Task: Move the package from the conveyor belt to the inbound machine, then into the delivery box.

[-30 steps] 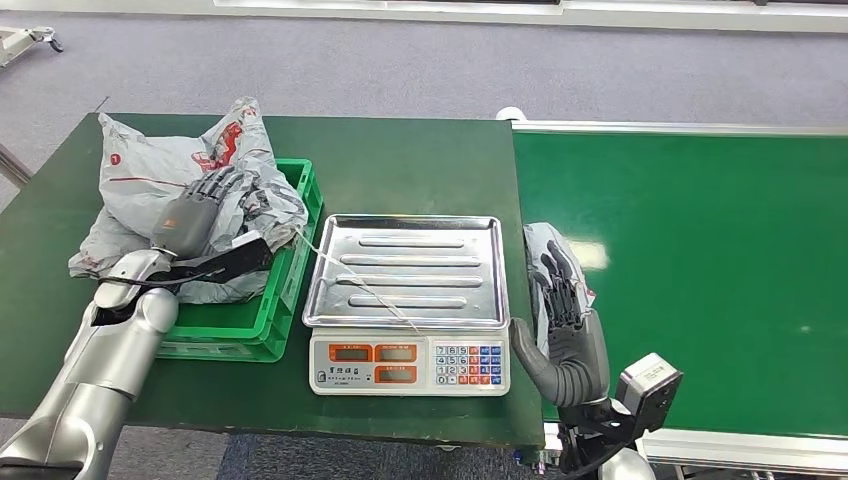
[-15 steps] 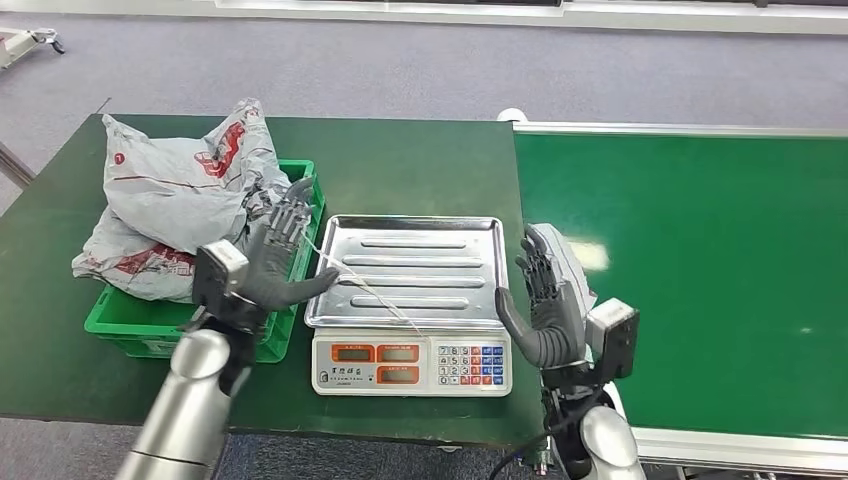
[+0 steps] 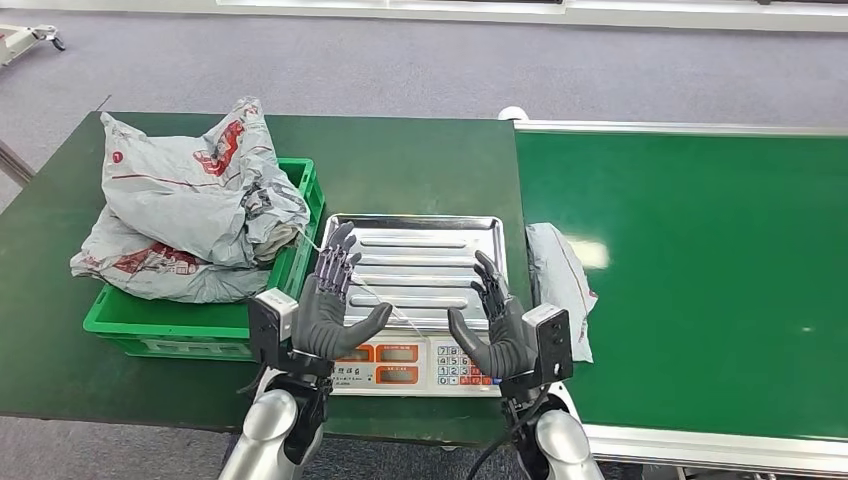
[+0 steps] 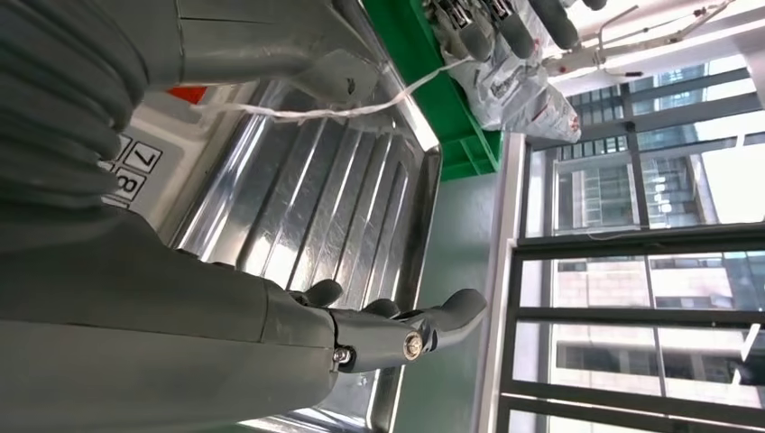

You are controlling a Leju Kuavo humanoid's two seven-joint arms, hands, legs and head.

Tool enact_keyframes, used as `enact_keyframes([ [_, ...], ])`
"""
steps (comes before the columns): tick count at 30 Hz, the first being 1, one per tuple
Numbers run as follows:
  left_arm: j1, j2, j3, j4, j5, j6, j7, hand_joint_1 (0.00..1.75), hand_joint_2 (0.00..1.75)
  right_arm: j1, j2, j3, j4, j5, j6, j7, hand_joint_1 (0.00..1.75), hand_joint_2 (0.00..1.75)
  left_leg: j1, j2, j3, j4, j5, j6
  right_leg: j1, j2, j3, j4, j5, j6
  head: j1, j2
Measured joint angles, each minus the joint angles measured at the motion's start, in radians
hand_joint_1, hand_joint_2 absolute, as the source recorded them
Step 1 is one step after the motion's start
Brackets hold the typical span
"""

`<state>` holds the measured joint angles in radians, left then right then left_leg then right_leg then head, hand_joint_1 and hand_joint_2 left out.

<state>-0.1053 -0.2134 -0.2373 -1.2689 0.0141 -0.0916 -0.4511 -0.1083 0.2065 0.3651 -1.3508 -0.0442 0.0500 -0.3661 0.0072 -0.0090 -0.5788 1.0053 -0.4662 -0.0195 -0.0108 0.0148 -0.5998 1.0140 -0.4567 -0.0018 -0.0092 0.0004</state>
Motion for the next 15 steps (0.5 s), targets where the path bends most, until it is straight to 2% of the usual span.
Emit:
enact_keyframes([
  [15,0.015,-0.002,0.001,0.009,0.018,0.023,0.014,0.0,1.75,0.009,0.003,0.006,0.0,-0.002,-0.018,-0.001,0.0,1.75,0.0,0.0,0.0,0.0,0.0,0.0,0.0,0.0,0.0,0.0,0.0,0.0,0.0,0.0],
])
